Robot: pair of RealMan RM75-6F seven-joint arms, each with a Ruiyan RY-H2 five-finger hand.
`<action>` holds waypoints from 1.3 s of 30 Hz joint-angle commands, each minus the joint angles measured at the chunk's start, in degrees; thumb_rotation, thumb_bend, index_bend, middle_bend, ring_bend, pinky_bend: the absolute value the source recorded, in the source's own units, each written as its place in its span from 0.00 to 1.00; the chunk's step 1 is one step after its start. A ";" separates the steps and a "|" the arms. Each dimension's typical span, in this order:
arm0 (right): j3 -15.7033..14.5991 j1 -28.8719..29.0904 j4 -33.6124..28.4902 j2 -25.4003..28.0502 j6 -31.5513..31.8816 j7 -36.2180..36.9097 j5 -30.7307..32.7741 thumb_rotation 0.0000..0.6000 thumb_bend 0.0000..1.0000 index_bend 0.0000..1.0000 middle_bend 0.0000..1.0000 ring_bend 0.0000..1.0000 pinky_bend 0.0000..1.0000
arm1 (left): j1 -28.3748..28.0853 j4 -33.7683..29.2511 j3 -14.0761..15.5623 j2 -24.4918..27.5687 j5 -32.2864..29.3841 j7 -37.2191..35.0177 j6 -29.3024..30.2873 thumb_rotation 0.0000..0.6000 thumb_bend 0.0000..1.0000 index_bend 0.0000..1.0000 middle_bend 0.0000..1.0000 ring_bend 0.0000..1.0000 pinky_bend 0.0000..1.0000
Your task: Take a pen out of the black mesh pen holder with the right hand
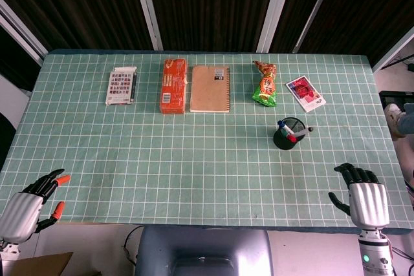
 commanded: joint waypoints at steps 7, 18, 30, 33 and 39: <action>0.15 0.30 -0.85 0.78 -0.61 -0.61 -0.09 1.00 0.30 0.48 0.44 0.42 0.49 | -0.27 -0.37 0.32 0.12 0.40 0.59 -0.33 1.00 0.46 0.23 0.12 0.20 0.42; 4.24 6.06 -3.89 3.82 -7.50 -8.65 2.27 1.00 0.30 0.50 0.63 0.76 0.65 | -0.12 -0.60 0.37 -0.02 0.19 1.47 -0.07 1.00 0.46 0.23 0.12 0.20 0.42; 9.34 15.61 -4.70 2.76 -20.89 -11.29 12.80 1.00 0.30 0.58 0.93 1.00 0.98 | -0.06 -0.85 0.52 0.18 -0.28 1.42 -0.30 1.00 0.46 0.23 0.12 0.20 0.42; 10.17 17.58 -3.32 1.45 -22.57 -12.00 14.83 1.00 0.33 0.59 0.93 1.00 0.99 | -0.08 -0.69 0.51 0.20 -0.39 1.00 -0.33 1.00 0.46 0.23 0.12 0.20 0.42; 11.27 20.77 -0.19 -1.41 -24.34 -13.81 18.38 1.00 0.41 0.59 0.94 1.00 0.99 | -0.13 -0.57 0.53 0.32 -0.39 0.41 -0.30 1.00 0.46 0.23 0.13 0.20 0.42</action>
